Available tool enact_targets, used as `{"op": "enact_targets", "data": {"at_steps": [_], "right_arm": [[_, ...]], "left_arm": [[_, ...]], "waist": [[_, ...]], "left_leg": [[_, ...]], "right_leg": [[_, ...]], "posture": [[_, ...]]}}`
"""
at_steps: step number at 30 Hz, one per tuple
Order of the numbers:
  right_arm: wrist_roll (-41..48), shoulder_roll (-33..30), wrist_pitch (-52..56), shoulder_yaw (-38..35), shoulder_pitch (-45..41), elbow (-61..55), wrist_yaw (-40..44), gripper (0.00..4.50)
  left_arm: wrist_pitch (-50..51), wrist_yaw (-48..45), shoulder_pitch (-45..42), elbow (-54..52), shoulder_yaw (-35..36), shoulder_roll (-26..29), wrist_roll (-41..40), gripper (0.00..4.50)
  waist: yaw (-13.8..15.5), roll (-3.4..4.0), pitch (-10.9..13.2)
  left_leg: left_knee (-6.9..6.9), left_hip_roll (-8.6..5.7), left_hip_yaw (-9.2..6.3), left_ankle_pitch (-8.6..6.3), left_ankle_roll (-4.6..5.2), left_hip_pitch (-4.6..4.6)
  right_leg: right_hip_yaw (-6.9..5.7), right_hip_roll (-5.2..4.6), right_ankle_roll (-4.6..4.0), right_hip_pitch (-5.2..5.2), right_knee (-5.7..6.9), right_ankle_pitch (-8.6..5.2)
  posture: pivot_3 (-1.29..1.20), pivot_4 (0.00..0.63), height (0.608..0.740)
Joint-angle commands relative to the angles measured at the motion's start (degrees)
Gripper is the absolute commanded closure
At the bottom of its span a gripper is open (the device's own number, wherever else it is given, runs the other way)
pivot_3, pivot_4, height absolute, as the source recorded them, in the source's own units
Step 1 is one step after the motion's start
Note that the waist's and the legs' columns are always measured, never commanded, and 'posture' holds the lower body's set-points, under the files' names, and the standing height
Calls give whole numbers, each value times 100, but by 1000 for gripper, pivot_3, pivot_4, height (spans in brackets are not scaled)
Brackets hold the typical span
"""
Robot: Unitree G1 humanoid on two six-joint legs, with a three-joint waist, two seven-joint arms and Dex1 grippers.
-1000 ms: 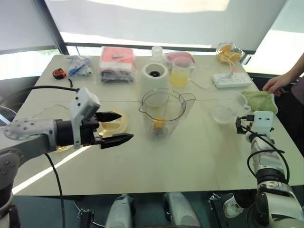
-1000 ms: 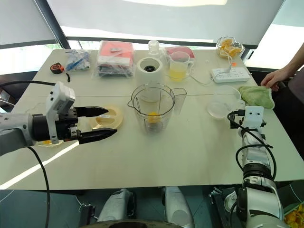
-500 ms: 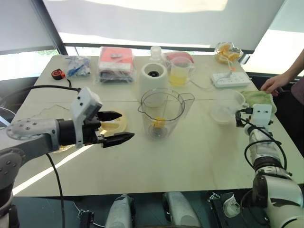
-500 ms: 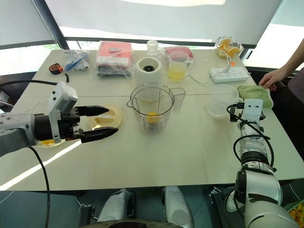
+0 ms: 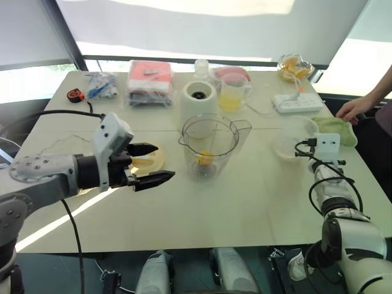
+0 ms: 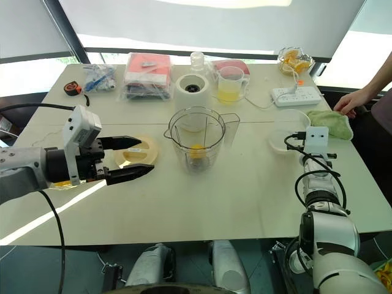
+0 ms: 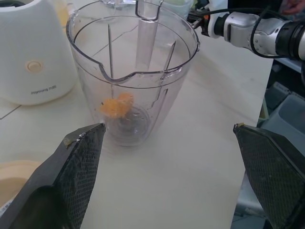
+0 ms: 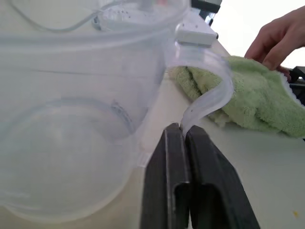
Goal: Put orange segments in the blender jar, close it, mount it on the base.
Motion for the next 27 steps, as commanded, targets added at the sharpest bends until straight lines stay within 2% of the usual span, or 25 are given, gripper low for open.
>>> {"op": "enact_targets", "data": {"at_steps": [1,12,15,22,27], "right_arm": [[26,-58,-94,-30,-65,-16,13,4470],[41,-251,-364,-53,-287,-497,8,4470],[79,-346,-279,-65,-448,-963,66,4470],[120,-523,640,122,-930,-2976,680,4470],[-13,-611,1232,374,-1330,-3766,1103,4470]], "left_arm": [[-162,23,-20,-133,111,74,-57,0],[-253,-292,-247,192,-24,305,210,0],[-261,-414,-348,309,-48,372,282,0],[-374,-800,-480,568,-189,462,582,0],[-435,-994,-589,672,-298,446,779,0]], "waist": [[4,0,0],[6,2,2],[4,15,11],[-20,33,25],[17,33,25]], "left_leg": [[0,0,0,0,0,0],[0,-2,1,0,0,0],[0,-2,1,0,0,-1],[-9,1,-2,0,0,-2],[-15,4,-1,0,0,-7]], "right_leg": [[0,0,0,0,0,0],[0,0,0,0,-1,0],[1,-1,0,0,-3,0],[0,5,20,-10,2,11],[-5,6,20,-16,2,10]], "posture": [[0,150,740],[0,150,740],[0,150,740],[0,150,740],[0,150,740]]}}
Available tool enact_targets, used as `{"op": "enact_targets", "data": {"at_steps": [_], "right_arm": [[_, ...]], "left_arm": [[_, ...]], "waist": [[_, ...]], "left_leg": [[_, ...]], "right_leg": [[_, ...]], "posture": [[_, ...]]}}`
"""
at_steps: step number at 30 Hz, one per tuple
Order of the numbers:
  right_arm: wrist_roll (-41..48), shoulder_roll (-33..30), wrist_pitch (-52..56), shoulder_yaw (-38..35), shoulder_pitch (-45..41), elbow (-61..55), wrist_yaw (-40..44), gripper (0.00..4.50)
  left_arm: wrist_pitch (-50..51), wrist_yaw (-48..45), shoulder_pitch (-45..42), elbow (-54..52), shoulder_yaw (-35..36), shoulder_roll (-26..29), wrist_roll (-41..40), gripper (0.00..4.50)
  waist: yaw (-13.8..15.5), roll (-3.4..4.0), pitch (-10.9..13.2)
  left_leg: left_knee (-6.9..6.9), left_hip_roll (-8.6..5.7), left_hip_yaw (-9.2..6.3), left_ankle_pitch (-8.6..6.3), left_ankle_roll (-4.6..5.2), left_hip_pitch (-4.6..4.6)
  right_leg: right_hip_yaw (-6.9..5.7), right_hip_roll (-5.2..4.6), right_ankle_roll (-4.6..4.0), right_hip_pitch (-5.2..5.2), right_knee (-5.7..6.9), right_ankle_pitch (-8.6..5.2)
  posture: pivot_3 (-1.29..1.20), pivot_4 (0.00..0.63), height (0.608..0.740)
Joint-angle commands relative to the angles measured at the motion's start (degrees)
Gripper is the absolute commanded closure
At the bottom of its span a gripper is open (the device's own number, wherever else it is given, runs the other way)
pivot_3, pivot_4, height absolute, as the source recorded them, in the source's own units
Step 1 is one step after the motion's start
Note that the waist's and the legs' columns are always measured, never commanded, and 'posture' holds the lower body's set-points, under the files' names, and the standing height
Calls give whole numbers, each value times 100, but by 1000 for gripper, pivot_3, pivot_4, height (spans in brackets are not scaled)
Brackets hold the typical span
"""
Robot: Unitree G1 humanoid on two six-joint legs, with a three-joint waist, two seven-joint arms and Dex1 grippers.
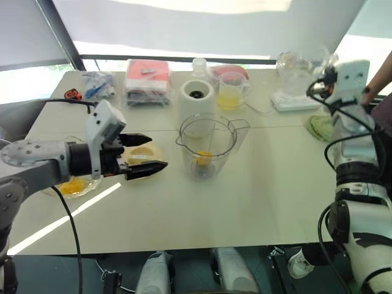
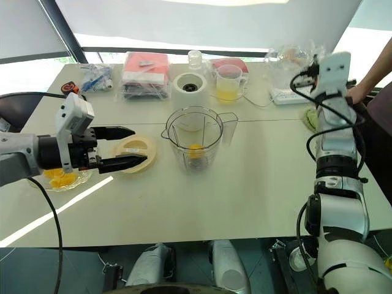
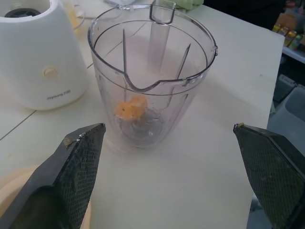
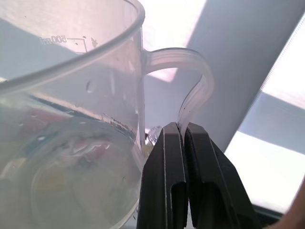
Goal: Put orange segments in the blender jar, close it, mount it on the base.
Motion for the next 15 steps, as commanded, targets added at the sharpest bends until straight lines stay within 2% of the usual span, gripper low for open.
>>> {"op": "enact_targets", "data": {"at_steps": [1,9,15], "right_arm": [[-23,-184,278,122,-362,-616,296,4470],[-150,-152,697,612,-570,-1531,945,4470],[-593,-196,60,952,-307,-1801,1069,4470]], "left_arm": [[-147,-162,-167,12,-13,86,134,0],[-298,-461,-122,269,32,157,482,0],[-340,-465,-23,245,44,75,580,0]], "waist": [[16,0,0],[18,-1,2],[17,-1,3]], "left_leg": [[0,0,2,0,0,-2],[0,-2,6,0,0,-11],[-1,-1,8,0,0,-12]], "right_leg": [[1,-1,-1,-2,-1,-1],[2,-9,-1,-9,-5,-2],[2,-9,-15,-13,-3,-9]], "posture": [[0,150,740],[0,150,740],[0,150,740]]}}
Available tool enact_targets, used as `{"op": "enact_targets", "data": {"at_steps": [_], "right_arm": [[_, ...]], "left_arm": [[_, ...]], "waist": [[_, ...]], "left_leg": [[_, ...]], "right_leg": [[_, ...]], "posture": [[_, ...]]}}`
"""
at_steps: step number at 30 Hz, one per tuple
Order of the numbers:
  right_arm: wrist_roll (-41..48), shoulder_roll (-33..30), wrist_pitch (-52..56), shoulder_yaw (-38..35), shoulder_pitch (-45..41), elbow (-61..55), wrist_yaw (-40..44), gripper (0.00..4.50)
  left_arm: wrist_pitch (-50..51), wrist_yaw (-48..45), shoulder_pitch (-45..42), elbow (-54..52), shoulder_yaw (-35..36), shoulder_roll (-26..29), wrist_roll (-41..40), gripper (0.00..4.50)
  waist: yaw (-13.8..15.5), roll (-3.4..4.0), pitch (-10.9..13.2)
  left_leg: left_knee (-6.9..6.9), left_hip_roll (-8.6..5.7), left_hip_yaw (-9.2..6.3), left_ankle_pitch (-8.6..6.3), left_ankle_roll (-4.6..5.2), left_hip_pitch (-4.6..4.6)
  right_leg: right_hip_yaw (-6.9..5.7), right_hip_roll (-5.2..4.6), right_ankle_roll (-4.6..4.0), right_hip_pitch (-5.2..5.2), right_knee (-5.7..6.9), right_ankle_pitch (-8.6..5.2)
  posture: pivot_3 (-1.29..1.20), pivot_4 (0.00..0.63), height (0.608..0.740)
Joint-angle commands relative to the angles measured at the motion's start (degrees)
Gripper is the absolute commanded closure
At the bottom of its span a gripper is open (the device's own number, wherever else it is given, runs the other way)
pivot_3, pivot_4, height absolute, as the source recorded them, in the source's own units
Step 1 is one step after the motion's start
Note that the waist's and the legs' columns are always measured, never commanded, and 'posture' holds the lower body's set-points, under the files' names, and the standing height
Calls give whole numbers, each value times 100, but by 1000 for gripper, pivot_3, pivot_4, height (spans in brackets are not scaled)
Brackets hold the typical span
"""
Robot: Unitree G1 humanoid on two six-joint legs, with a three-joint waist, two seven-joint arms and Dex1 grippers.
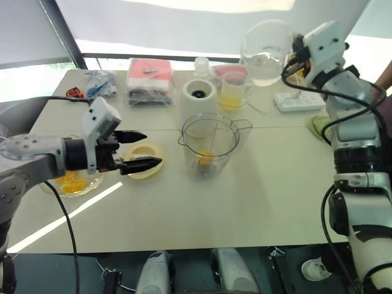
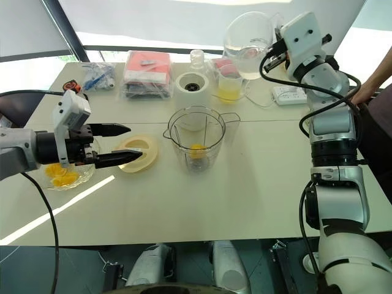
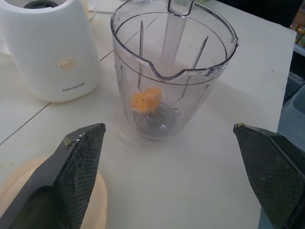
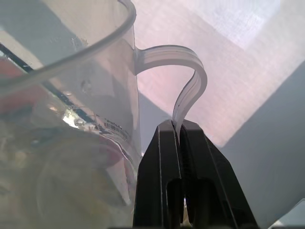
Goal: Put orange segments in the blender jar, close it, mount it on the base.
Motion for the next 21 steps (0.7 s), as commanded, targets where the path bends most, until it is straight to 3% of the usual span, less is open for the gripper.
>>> {"op": "enact_targets", "data": {"at_steps": [1,21], "right_arm": [[-126,-119,-438,-4,19,-366,65,4470],[-932,-361,-951,320,436,-1579,359,4470]], "left_arm": [[-133,-2,26,-110,152,-9,82,0],[-79,148,-82,-100,132,-226,-2,0]], "waist": [[0,0,0],[4,-3,2]], "left_leg": [[0,0,1,0,0,0],[1,3,1,0,0,0]], "right_leg": [[0,0,0,0,0,0],[0,-1,-1,-2,4,0]], "posture": [[0,150,740],[0,150,740]]}}
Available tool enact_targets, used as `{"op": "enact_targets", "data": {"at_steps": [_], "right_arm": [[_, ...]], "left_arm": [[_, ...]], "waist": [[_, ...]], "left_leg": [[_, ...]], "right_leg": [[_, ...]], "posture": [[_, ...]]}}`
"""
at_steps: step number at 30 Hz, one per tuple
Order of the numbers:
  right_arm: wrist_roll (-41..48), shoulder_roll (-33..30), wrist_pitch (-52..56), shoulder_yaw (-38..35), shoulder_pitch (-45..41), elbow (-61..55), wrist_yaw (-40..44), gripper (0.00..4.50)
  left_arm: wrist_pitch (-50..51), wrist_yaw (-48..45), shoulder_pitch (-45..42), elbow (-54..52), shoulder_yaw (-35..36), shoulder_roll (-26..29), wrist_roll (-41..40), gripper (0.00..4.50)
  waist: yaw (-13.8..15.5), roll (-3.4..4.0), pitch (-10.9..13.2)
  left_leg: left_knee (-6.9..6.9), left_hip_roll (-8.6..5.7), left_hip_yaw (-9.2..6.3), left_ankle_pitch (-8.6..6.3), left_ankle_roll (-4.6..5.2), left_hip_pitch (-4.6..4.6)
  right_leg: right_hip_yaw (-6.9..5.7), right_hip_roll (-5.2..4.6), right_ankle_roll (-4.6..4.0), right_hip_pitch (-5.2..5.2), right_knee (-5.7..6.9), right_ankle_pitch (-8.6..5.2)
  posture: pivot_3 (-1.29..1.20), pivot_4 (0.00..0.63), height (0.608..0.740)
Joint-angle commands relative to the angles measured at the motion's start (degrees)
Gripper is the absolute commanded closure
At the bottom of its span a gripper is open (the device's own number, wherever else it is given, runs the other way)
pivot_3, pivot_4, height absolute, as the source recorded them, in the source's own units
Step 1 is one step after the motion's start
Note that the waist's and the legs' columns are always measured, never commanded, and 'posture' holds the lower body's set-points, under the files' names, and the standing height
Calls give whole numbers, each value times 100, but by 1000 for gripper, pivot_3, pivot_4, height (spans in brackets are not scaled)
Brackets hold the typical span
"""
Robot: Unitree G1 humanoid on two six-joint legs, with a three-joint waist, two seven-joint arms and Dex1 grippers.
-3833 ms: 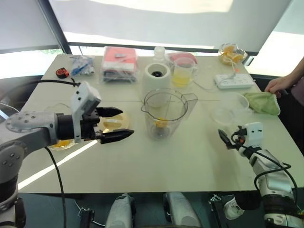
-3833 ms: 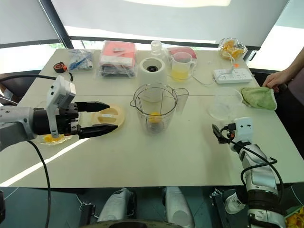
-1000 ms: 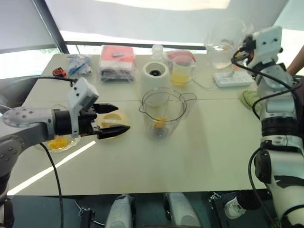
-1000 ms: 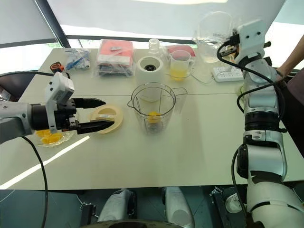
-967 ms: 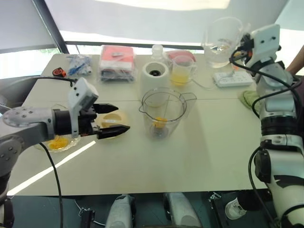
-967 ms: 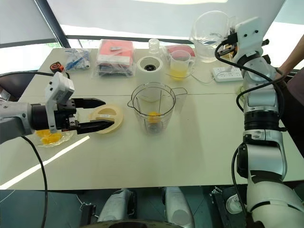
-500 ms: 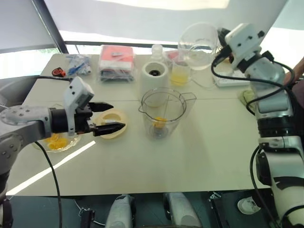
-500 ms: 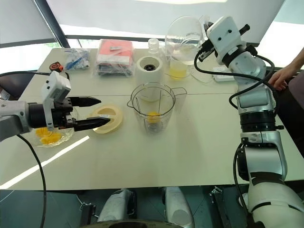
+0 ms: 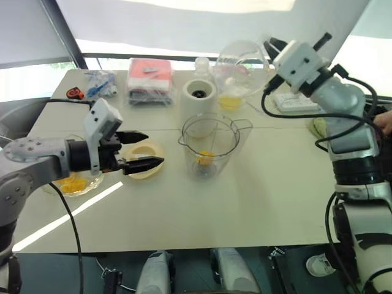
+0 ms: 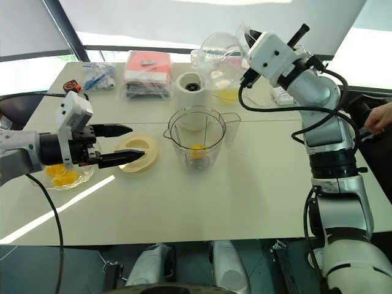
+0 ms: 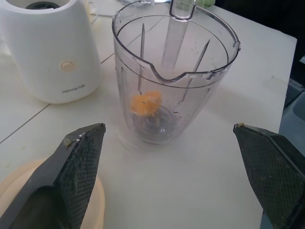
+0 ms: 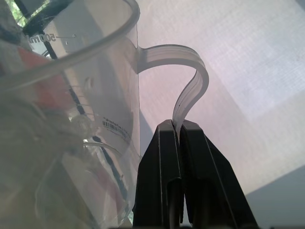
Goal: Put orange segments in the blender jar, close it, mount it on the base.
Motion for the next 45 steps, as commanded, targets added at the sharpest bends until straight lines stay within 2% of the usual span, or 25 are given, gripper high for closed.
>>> {"op": "enact_targets", "data": {"at_steps": [1,28,31,37,41,45], "right_arm": [[-115,-162,-214,-86,-59,-339,-10,4470],[-905,-278,-1067,-8,-125,-302,-100,4470],[-330,2,-460,-246,-31,-342,44,4470],[1000,553,1491,-958,109,-709,133,4470],[1576,795,2962,-1760,111,-810,-532,4470],[1470,841,3438,-2468,285,-481,-1668,4470]], "left_arm": [[-96,-3,-121,-73,111,-16,8,0],[-91,-21,-254,-14,-12,-164,149,0],[-92,-25,-270,4,-24,-167,157,0],[-117,-52,-313,43,-83,-185,197,0],[-98,-53,-422,32,-111,-239,173,0],[-17,34,-520,-48,-102,-313,69,0]], "waist": [[0,0,0],[0,-1,0],[-6,-1,0],[22,-1,0],[55,-2,0],[81,-2,0]], "left_leg": [[0,0,0,0,0,0],[1,-1,1,0,0,0],[1,0,1,0,0,1],[1,1,-3,0,0,1],[2,0,-5,0,0,-1],[2,-1,0,0,0,-1]], "right_leg": [[0,0,0,0,0,0],[0,0,0,0,1,0],[0,1,0,1,2,1],[-1,0,18,2,6,11],[-2,-3,17,2,4,11],[-2,-3,15,1,3,9]], "posture": [[0,150,740],[0,150,740],[0,150,740],[0,150,740],[0,150,740],[0,150,740]]}}
